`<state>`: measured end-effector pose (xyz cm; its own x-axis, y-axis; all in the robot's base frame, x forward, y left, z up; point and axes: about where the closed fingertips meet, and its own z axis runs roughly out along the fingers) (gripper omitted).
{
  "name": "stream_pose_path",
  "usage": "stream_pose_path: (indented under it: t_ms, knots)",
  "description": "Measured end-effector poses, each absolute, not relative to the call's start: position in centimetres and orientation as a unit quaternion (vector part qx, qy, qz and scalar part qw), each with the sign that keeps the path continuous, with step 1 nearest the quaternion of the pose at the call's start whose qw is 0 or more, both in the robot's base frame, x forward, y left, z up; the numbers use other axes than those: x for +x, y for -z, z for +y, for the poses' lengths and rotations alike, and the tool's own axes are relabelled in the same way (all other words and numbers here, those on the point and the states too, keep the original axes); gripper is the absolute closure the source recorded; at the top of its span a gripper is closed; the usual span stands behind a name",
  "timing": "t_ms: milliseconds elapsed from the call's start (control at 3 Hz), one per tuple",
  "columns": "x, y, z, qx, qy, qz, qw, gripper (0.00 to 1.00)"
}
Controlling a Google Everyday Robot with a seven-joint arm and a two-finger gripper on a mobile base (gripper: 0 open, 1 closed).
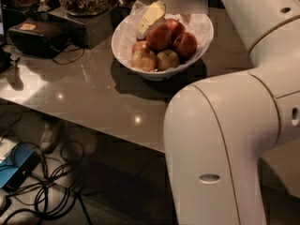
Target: Pick apple from white bowl
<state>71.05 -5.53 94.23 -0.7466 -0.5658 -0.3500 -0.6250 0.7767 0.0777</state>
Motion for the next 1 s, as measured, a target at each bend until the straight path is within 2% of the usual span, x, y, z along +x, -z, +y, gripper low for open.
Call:
stream_pose_path:
  t_ms: [333, 1000]
  knots:
    - [71.19, -93.94, -5.47, -0.315, -0.096, 0.932, 0.15, 0.11]
    - [71.3, -93.97, -5.38, -0.309, -0.098, 0.934, 0.148, 0.15]
